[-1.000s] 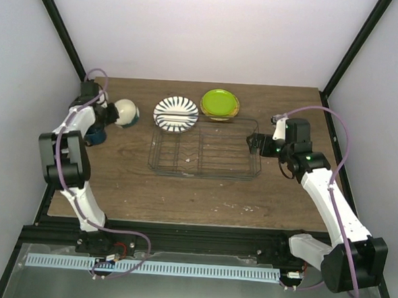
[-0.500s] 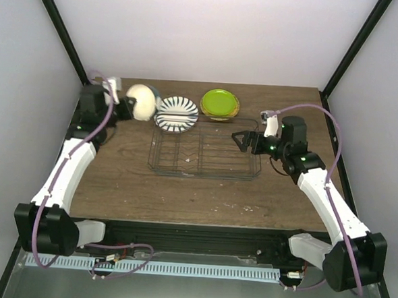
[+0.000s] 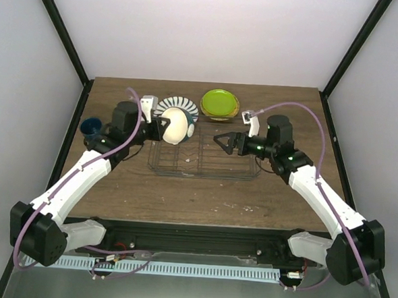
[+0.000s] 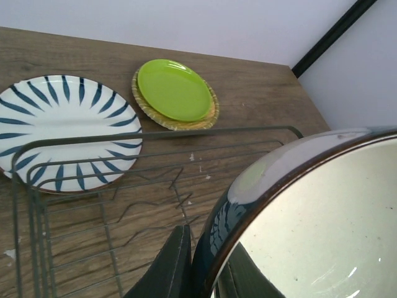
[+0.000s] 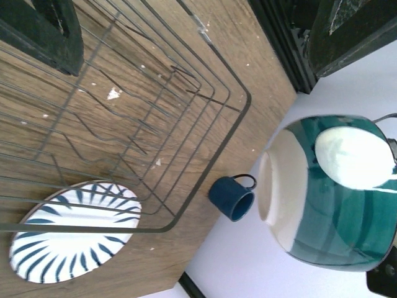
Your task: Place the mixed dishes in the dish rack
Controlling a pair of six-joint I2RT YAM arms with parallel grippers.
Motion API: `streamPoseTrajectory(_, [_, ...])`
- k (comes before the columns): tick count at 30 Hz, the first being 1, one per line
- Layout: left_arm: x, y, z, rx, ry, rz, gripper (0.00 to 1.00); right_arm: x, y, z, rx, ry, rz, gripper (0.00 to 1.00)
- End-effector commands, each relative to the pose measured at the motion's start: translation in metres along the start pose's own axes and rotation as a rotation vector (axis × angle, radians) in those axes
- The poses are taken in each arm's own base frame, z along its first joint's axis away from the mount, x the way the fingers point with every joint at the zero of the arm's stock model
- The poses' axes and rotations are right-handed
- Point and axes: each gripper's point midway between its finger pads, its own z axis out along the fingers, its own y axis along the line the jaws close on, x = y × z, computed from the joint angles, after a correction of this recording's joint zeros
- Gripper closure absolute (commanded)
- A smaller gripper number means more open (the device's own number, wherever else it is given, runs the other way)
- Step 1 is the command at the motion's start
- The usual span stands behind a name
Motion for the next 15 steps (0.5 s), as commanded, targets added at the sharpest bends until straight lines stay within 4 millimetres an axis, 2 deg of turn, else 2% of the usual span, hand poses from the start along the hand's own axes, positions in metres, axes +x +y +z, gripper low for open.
streamPoseTrajectory(1, [-0.017,-0.026,-0.004,0.052,-0.088,0.015,1.0,0.002,0.018,0.013,-0.089,0.014,0.005,0.0])
streamPoseTrajectory(11, [0.006,-0.048,0.021,0.095,-0.025,0.031,1.0,0.001,0.044,0.016,-0.217,0.007,-0.014,0.0])
streamPoseTrajectory(15, [0.015,-0.05,0.031,0.096,0.0,0.034,1.0,0.0,0.05,0.016,-0.236,0.003,-0.028,0.0])
